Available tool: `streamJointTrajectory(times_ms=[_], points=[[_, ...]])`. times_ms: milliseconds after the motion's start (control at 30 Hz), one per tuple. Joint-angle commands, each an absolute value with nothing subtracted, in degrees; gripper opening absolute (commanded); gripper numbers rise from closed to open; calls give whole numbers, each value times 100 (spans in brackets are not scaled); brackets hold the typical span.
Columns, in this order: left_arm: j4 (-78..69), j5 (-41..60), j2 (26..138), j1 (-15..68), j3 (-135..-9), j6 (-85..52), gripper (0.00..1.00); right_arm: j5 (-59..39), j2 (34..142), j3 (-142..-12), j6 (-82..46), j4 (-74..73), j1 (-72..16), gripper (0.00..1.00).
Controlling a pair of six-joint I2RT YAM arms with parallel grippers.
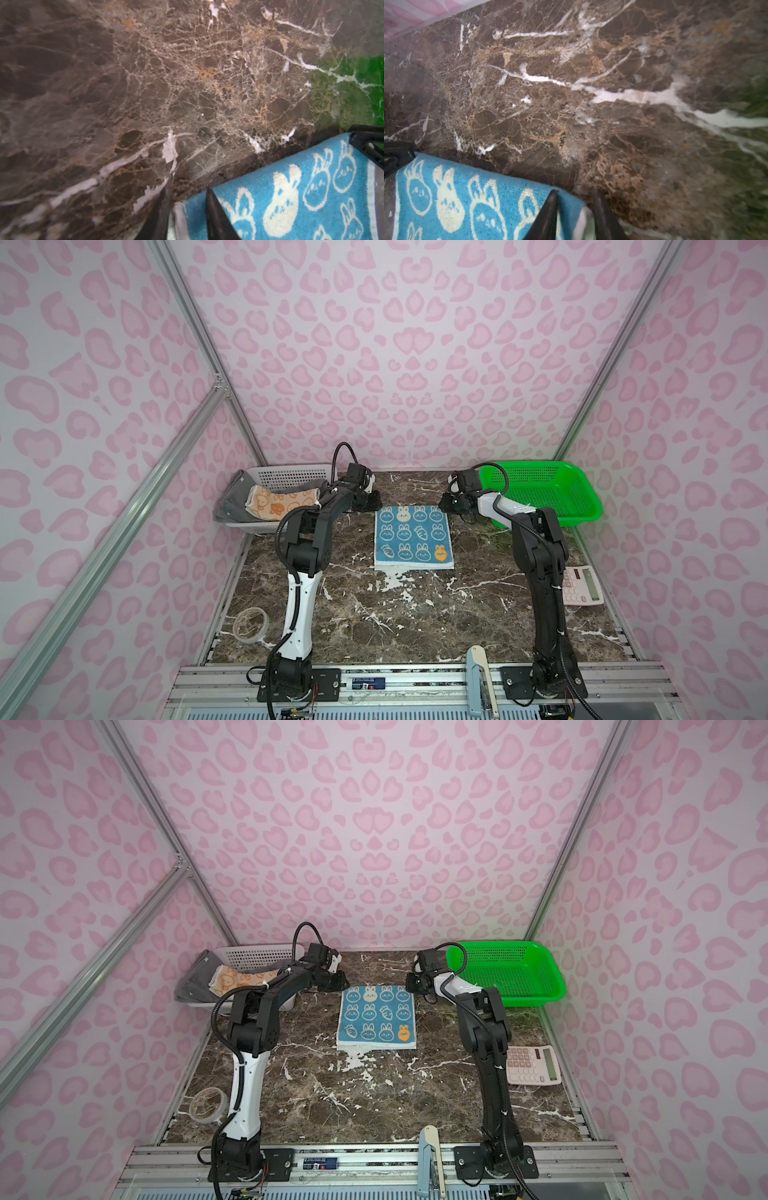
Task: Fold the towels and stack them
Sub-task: 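Open both grippers and move them to the towel's far edge, then grasp the far edge with both grippers and fold it toward the robot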
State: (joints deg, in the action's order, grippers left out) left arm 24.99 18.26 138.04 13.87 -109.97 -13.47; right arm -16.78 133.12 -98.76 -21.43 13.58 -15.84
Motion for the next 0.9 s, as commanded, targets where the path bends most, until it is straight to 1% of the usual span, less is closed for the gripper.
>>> streamJointTrajectory(times_ms=[0,67,233,300,600,800,867], points=[[2681,1998,13913,1387,-10983,-1379,16,-1705,13423,-9831,-2149,1690,-1581,22],[2681,2071,13875,1391,-10952,-1394,4,-1707,13395,-9792,-2148,1662,-1581,18],[2614,2092,13682,1385,-10813,-1435,3,-1779,13274,-9683,-2108,1553,-1582,3],[2564,2159,13561,1387,-10765,-1454,3,-1803,13182,-9601,-2076,1457,-1582,1],[1862,2514,12832,1350,-10230,-1691,3,-1946,12574,-9151,-1801,1147,-1564,0],[1494,2605,12394,1352,-9695,-1713,3,-2116,12119,-8561,-1690,742,-1556,0],[1211,2725,12206,1352,-9404,-1740,3,-2187,11960,-8156,-1653,589,-1555,0]])
